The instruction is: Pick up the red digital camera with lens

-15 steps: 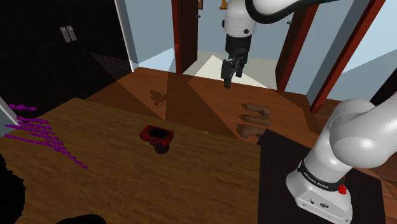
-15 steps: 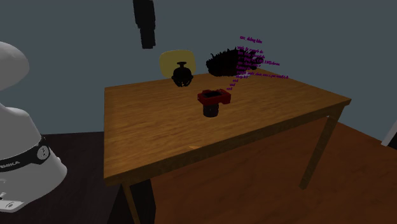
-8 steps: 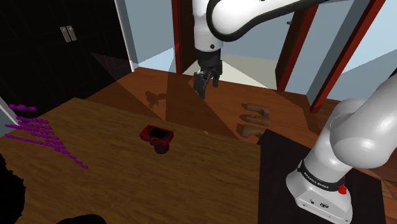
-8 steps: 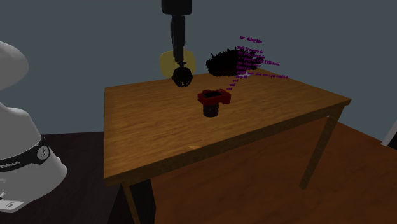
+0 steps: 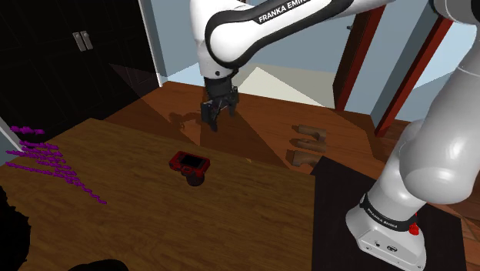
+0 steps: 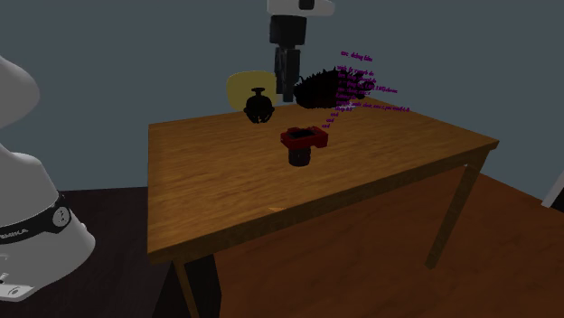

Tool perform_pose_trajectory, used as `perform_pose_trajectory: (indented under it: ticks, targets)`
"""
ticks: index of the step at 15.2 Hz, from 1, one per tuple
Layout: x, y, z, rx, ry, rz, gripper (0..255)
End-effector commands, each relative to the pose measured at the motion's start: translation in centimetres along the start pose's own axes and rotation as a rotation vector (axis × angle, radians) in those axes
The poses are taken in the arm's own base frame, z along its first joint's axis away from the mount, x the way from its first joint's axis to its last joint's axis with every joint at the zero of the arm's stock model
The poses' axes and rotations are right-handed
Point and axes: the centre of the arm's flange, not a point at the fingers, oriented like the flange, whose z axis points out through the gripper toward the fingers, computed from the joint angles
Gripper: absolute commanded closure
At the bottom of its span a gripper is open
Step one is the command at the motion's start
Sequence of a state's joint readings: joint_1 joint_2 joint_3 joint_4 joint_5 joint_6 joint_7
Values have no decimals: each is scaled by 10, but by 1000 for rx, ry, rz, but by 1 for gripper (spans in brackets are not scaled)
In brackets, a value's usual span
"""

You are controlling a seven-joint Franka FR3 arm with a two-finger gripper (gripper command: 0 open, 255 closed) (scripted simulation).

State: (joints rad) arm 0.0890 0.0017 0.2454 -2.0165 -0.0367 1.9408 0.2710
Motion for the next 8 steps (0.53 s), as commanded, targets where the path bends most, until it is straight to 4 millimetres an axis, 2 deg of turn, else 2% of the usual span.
perform_pose_trajectory:
  ticks: [1, 8]
  targets:
    - [21, -14, 14, 4, -7, -1, 0]
    - [91, -66, 52, 15, -32, -4, 0]
